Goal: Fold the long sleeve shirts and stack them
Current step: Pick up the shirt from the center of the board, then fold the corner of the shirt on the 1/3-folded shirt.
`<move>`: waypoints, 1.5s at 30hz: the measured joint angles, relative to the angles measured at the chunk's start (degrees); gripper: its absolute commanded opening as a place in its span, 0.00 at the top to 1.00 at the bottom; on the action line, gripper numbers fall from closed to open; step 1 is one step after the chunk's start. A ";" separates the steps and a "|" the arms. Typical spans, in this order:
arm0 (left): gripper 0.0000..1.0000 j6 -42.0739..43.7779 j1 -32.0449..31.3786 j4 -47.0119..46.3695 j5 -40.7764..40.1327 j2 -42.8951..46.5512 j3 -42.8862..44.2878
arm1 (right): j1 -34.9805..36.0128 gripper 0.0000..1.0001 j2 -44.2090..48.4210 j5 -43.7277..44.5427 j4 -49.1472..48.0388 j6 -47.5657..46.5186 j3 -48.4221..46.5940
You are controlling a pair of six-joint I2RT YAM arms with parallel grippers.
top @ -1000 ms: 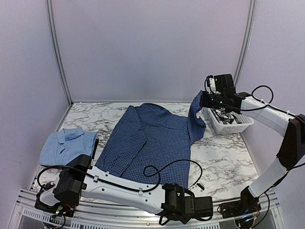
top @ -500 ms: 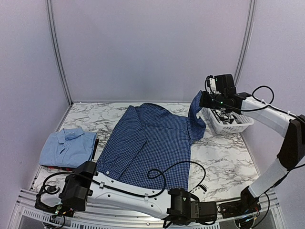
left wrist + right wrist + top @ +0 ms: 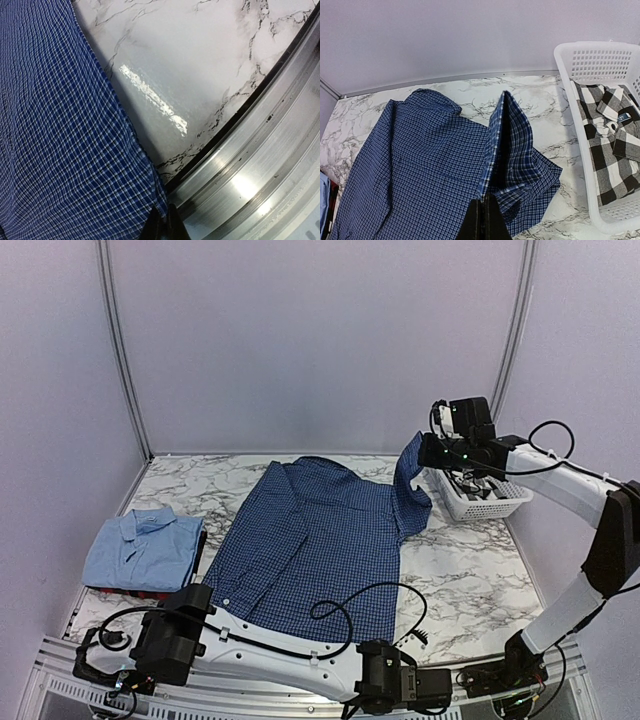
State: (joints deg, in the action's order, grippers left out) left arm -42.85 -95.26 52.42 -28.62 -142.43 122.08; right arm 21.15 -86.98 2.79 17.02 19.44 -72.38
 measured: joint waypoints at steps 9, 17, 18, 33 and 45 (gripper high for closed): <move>1.00 -0.83 0.04 -0.04 -2.97 4.92 -6.19 | 0.15 1.00 0.00 -1.75 0.15 0.02 -0.20; 1.00 -2.01 1.90 -3.69 -3.50 22.21 -23.58 | 1.55 1.00 0.13 -6.10 -2.10 1.31 -3.87; 1.00 -2.16 2.45 -4.87 -3.17 24.79 -26.34 | 1.95 1.00 0.28 -6.71 -3.02 1.60 -4.15; 1.00 -3.28 15.04 -19.87 8.74 50.14 -59.91 | 8.59 1.00 -7.56 -13.42 -23.87 4.15 -10.86; 1.00 -5.64 19.39 -24.17 16.74 61.42 -73.53 | 12.92 1.00 -21.84 -18.29 -37.66 5.38 -24.00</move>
State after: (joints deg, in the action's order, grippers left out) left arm -48.49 -75.88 28.25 -11.88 -81.01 48.56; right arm 34.06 -108.81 -15.51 -20.64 24.82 -96.38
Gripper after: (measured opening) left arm 0.005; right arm 0.002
